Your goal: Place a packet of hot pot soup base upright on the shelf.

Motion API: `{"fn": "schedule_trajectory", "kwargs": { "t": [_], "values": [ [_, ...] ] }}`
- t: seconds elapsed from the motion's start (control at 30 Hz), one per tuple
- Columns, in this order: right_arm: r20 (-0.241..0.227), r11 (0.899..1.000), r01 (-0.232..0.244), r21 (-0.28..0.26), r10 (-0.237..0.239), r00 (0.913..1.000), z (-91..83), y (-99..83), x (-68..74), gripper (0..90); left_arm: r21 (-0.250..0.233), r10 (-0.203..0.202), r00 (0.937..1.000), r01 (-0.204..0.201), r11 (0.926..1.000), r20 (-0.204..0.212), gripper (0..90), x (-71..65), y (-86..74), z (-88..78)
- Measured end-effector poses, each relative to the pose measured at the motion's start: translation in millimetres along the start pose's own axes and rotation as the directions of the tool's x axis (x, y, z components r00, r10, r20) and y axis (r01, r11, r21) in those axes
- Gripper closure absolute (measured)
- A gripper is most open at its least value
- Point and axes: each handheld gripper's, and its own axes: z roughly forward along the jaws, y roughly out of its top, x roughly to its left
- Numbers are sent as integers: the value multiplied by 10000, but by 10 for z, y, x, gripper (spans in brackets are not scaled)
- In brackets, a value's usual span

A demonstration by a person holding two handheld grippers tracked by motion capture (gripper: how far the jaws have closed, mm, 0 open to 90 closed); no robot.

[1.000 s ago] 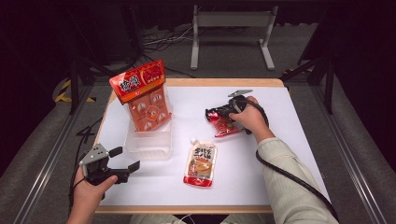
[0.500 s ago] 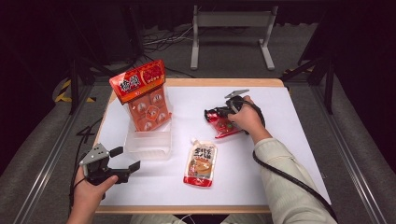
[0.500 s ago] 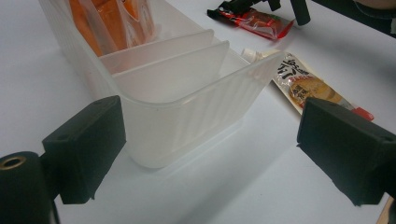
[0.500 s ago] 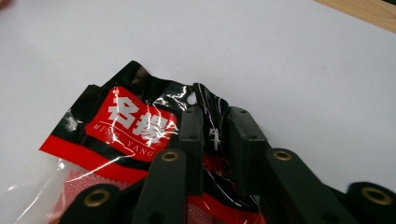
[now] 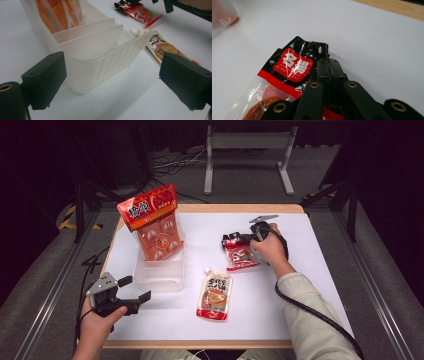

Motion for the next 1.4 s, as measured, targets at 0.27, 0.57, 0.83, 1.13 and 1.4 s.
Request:
{"fn": "schedule_trajectory", "kwargs": {
  "t": [0.27, 0.57, 0.83, 1.13, 1.4],
  "values": [
    [-357, 9955, 79, -947, -114, 9993, -383, 33, 40, 896, -333, 166, 9999, -168, 9993, -48, 90, -38, 89, -17],
    [-928, 9802, 171, -1975, -361, 9950, -781, 65, 193, 896, -754, 289, 9989, -316, 9967, -363, 96, -45, 152, -42],
    [-1205, 9612, 591, -2693, -946, 9882, -1036, 73, 367, 897, -1040, 384, 9987, -418, 9937, -341, 101, -80, 215, -44],
    [-1426, 9375, 797, -3389, -1349, 9805, -1254, 27, 531, 898, -1193, 582, 9981, -602, 9910, -208, 103, -128, 258, -10],
    [-1972, 9089, 700, -4110, -1636, 9666, -1449, -39, 705, 898, -1276, 791, 9965, -749, 9890, 278, 102, -225, 306, 11]
  ]
}}
